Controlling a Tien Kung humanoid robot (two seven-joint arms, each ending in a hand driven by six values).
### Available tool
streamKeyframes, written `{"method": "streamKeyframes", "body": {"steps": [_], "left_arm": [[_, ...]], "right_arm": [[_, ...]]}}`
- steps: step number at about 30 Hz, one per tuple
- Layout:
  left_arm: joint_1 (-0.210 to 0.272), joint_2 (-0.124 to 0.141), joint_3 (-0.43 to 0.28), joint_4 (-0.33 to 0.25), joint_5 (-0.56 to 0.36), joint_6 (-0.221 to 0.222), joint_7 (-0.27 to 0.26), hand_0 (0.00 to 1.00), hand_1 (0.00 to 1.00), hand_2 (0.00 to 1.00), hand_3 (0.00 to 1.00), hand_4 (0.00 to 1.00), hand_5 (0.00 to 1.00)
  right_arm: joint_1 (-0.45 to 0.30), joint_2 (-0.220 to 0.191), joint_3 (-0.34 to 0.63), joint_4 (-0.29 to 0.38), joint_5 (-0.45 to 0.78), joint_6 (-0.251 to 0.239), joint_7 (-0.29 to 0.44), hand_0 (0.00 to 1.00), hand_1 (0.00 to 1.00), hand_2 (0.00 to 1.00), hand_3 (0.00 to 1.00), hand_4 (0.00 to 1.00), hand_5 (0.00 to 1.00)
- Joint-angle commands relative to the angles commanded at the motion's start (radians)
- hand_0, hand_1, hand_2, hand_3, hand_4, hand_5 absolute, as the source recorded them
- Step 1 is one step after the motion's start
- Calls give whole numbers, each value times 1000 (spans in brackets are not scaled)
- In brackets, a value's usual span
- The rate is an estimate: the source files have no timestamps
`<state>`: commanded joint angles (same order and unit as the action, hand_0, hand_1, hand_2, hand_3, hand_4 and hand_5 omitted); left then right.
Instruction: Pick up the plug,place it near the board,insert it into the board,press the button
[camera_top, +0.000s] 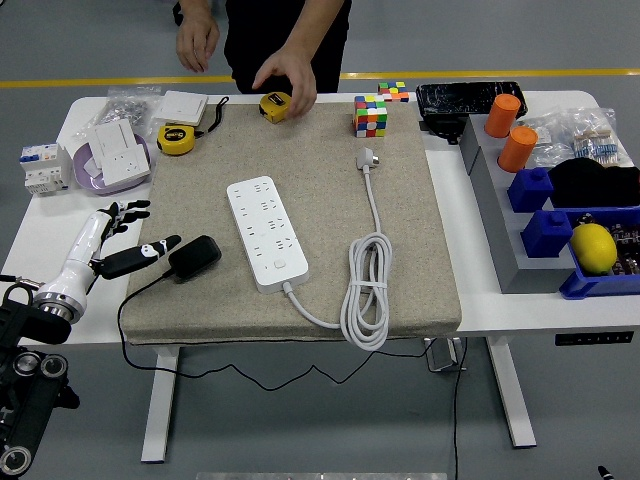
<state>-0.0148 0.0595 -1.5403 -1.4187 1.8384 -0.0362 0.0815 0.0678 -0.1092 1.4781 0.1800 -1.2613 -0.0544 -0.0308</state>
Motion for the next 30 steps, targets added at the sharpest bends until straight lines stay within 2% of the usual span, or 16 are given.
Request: {"method": "streamKeyframes", "body": {"steps": [4,5,10,11,12,19,22,23,28,29,30], "left_arm": [[-11,7,21,16,32,3,2,846,913,864,840,998,328],[-17,11,30,24,39,8,0,926,975,938,909,998,284],[-42,25,65,57,78,18,-5,926,975,938,909,998,284],[-46,27,70,60,81,17,-5,957,998,965,928,998,242],[-49,28,75,62,84,14,-5,957,998,965,928,998,242],[-83,61,183,86,75,25,-12,957,998,962,923,998,249],[-104,77,236,105,64,63,-27,957,998,962,923,998,249],[-111,82,252,114,65,80,-33,863,921,861,863,998,223],[-155,108,333,184,116,208,-85,863,921,861,863,998,223],[-162,111,343,198,127,226,-91,703,749,698,724,998,125],[-168,114,350,209,138,238,-94,703,749,698,724,998,125]], "right_arm": [[1,0,-3,0,1,0,0,833,762,748,773,998,965],[1,-1,-4,0,1,0,0,832,763,748,773,998,965],[3,-1,-8,0,2,1,1,832,763,748,773,998,965],[3,-1,-8,0,2,0,0,832,763,748,773,998,967],[3,-2,-8,0,2,0,0,832,763,748,773,998,967],[-1,-2,-6,0,-2,0,-3,832,764,748,773,998,968],[1,-2,-9,0,1,0,-2,832,764,748,773,998,968],[1,-2,-10,0,2,0,-1,832,763,748,773,998,967],[3,-3,-9,0,2,0,-1,832,763,748,773,998,967],[4,-4,-9,0,2,0,-1,829,763,749,773,998,967],[4,-4,-9,0,2,0,-1,829,763,749,773,998,967]]}}
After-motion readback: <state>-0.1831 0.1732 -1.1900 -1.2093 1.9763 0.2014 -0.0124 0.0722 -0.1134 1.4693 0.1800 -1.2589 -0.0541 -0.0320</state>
